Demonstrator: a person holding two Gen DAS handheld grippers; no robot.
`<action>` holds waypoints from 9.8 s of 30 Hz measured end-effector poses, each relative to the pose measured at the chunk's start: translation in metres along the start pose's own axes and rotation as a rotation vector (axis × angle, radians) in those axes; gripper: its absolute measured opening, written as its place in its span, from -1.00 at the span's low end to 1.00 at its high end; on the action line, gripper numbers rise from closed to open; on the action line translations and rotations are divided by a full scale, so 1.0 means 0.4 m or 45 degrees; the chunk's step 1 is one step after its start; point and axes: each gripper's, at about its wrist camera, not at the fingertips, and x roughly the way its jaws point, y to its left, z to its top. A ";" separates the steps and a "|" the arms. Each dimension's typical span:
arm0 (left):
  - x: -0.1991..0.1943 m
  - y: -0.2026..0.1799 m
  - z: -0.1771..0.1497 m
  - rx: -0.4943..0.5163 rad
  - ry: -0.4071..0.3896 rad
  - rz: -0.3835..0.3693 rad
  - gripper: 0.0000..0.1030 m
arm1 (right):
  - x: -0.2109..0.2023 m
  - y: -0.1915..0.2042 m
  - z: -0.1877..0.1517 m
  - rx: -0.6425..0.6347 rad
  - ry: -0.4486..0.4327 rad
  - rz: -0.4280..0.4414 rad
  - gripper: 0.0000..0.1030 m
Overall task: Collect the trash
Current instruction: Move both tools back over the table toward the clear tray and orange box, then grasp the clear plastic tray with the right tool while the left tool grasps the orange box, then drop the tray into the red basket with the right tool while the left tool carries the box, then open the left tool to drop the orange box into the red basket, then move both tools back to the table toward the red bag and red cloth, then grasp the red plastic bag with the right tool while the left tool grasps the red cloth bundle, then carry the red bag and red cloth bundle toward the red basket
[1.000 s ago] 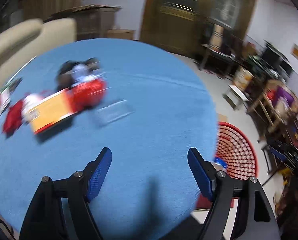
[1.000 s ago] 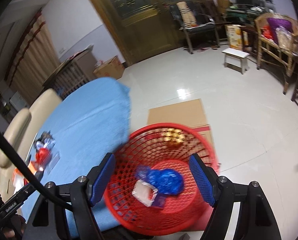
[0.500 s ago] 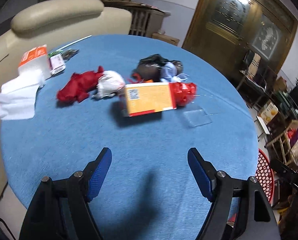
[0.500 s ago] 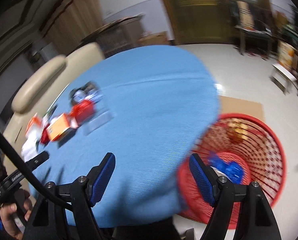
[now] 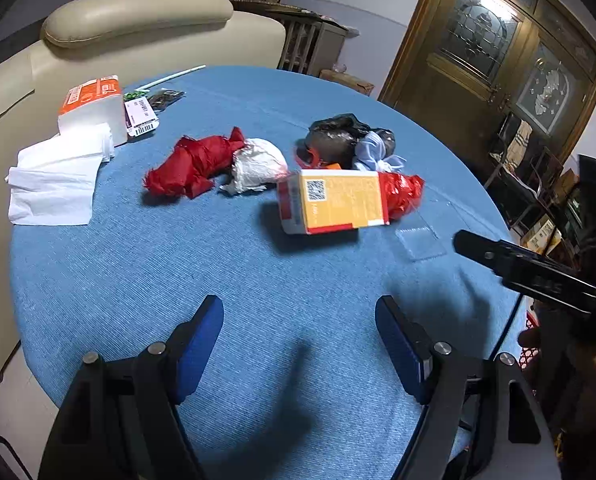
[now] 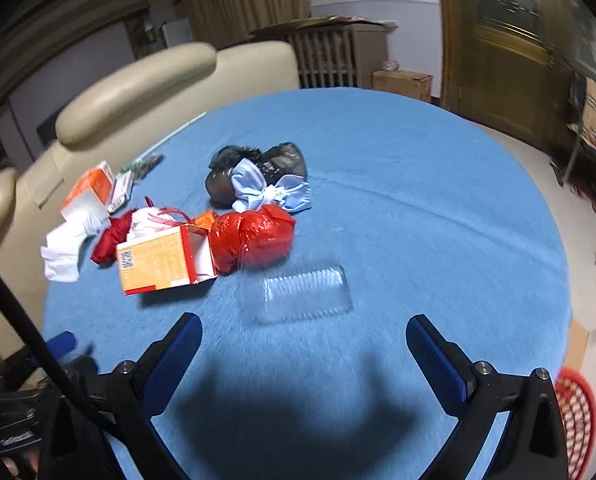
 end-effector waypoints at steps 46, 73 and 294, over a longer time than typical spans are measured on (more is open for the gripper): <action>0.205 -0.189 0.136 0.972 0.025 0.258 0.53 | -0.124 -0.088 -0.073 0.147 -0.083 0.071 0.66; 0.004 -0.082 0.014 0.329 0.034 0.032 0.13 | -0.183 -0.060 -0.133 0.200 -0.091 0.106 0.66; -0.066 -0.248 0.065 0.297 -0.067 -0.017 -0.50 | -0.288 -0.188 -0.220 0.468 -0.224 0.056 0.35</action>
